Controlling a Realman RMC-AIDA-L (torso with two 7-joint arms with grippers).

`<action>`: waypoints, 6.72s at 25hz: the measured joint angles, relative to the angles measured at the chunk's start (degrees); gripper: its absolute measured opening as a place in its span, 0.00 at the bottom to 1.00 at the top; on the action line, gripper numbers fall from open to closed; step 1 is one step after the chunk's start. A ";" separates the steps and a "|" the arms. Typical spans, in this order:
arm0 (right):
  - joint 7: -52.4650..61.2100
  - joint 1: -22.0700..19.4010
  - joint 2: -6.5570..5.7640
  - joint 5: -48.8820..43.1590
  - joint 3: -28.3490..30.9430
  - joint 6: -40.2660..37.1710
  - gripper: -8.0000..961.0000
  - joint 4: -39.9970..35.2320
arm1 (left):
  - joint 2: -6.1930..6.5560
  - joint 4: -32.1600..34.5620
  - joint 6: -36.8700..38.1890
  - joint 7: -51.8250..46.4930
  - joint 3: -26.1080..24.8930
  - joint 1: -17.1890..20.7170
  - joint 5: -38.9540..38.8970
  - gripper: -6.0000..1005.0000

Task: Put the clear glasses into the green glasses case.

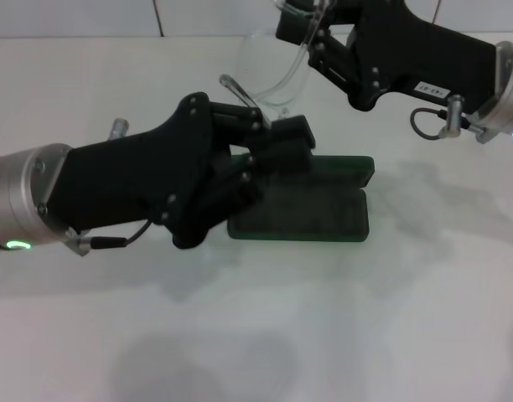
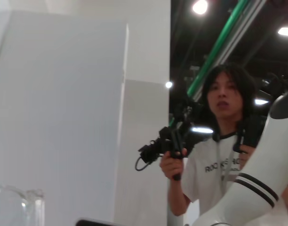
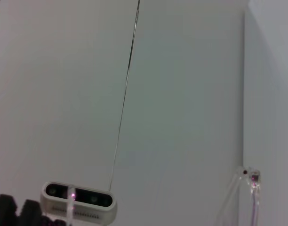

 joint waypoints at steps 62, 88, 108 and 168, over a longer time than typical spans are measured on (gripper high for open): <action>-0.41 0.81 0.00 1.42 -8.09 3.81 0.14 -0.28 | -0.05 -6.22 -7.99 -4.03 -2.55 -0.05 -2.80 0.11; -0.46 0.70 0.00 1.62 -8.44 3.93 0.15 -0.28 | -0.17 -6.61 -8.14 -3.54 -3.98 0.33 -3.17 0.11; -0.46 0.76 0.00 1.53 -9.32 3.65 0.15 -0.28 | -0.29 -7.31 -9.76 -3.54 -4.25 0.43 -3.26 0.11; 79.23 27.98 0.02 -74.57 -34.68 12.92 0.15 -30.37 | 9.56 1.58 0.53 -3.20 -4.00 10.98 18.37 0.11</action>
